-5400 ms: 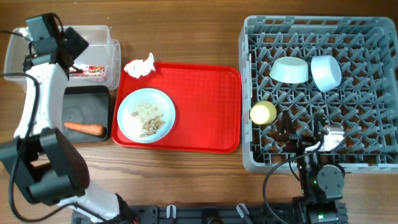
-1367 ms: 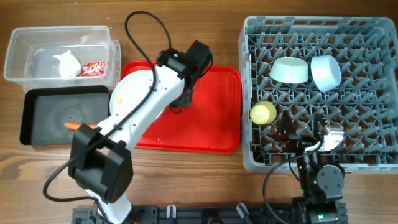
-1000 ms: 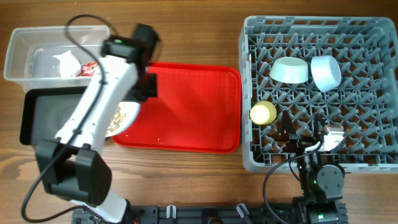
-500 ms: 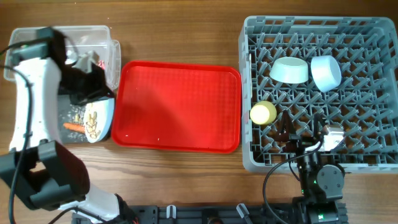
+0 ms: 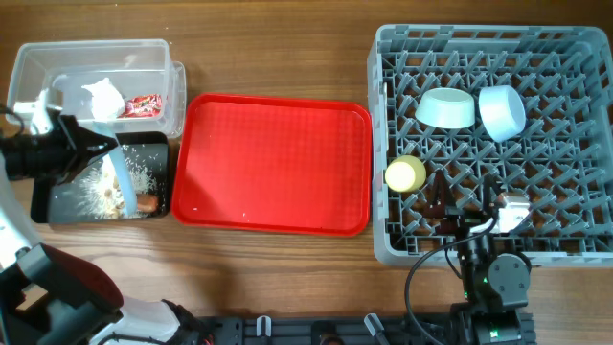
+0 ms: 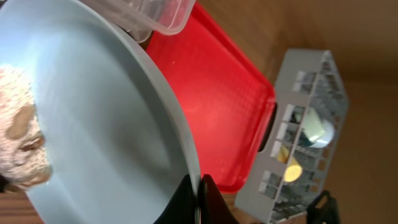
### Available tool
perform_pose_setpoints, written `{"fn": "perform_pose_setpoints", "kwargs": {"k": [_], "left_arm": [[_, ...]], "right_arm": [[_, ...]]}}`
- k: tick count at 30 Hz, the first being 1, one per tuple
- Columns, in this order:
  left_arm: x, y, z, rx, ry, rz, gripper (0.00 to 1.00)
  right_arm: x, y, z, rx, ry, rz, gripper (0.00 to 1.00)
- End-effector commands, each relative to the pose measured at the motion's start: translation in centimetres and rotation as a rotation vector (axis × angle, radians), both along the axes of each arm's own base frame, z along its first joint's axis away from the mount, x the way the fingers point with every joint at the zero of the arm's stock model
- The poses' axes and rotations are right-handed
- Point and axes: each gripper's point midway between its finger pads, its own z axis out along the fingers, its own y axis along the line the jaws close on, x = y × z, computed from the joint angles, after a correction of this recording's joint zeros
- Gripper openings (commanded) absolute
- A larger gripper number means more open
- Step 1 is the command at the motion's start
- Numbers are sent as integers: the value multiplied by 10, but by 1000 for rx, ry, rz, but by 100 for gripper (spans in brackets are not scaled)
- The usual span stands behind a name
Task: Sort waste into correct bins and load items into the dishwasher rack
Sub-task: 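Tilt the plate over the black tray to dump the food scraps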
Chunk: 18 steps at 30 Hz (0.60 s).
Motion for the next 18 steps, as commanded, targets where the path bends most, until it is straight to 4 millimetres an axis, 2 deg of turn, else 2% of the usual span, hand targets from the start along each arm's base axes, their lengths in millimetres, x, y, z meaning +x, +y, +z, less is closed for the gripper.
{"fn": "perform_pose_setpoints", "kwargs": {"k": [1,10,14,18], "left_arm": [[3,-1,24,-79,-192,-23,4],[-6,26,51,-189,-487,55,4],[-23,42,61,-254,-655,155,4],[-42,59,58,-279,-712,274,4]], "right_arm": [[0,2,2,8,-8,14,100],[0,2,2,8,-8,14,100],[0,2,2,8,-8,14,100],[0,2,2,8,-8,14,100]]}}
